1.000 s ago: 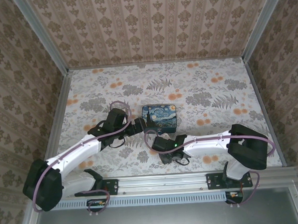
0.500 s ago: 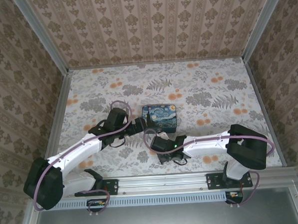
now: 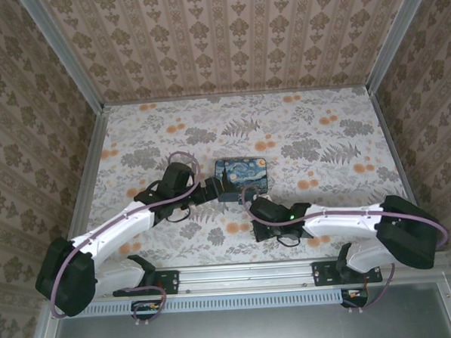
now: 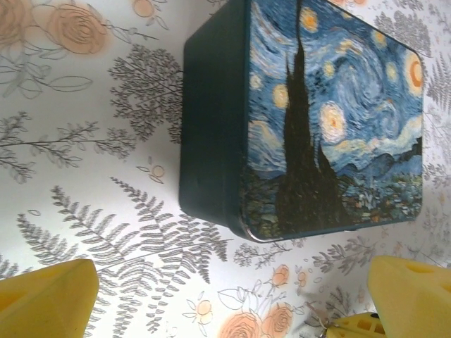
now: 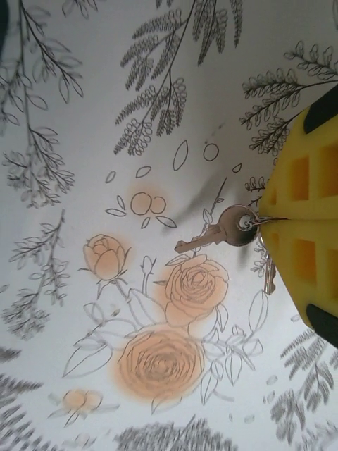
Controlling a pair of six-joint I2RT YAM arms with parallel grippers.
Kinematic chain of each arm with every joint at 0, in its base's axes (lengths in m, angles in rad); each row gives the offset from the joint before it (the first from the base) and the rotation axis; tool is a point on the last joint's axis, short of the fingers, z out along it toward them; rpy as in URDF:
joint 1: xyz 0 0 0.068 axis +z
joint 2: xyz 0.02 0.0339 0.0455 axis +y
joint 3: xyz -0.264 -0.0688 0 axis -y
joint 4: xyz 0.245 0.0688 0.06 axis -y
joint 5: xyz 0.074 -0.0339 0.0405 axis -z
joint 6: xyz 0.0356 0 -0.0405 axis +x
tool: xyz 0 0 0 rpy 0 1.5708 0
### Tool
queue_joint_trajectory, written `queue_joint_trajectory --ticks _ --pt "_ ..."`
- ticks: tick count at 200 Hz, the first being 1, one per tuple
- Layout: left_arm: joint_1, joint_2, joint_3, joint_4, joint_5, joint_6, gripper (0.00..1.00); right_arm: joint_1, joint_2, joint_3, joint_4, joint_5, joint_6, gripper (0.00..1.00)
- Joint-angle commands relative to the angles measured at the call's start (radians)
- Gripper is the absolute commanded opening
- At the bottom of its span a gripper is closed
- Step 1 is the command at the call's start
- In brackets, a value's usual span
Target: Unlock the padlock with the key
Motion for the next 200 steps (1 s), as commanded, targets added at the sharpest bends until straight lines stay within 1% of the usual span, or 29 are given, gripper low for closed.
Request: queue_joint_trajectory --ticks 1,27,52,71,107,171,200 --pt "-0.021 0.013 0.021 0.047 0.044 -0.033 1.00 -0.030 -0.080 -0.037 0.063 -0.043 0.031 0.00" --pt "-0.070 0.051 0.043 0.078 0.058 -0.072 1.00 -0.070 -0.146 -0.063 0.088 -0.069 0.046 0.00" --pt "-0.119 0.102 0.033 0.173 0.081 -0.149 0.99 -0.089 -0.175 -0.068 0.101 -0.083 0.050 0.00" --pt "-0.156 0.147 0.029 0.246 0.096 -0.195 0.94 -0.095 -0.186 -0.064 0.113 -0.092 0.051 0.00" --pt "-0.214 0.212 0.046 0.306 0.092 -0.242 0.83 -0.099 -0.186 -0.046 0.136 -0.106 0.054 0.00" --pt "-0.247 0.269 0.056 0.350 0.096 -0.281 0.66 -0.102 -0.186 -0.009 0.148 -0.112 0.044 0.00" --pt "-0.259 0.287 0.056 0.374 0.101 -0.295 0.65 -0.104 -0.183 -0.001 0.153 -0.114 0.042 0.00"
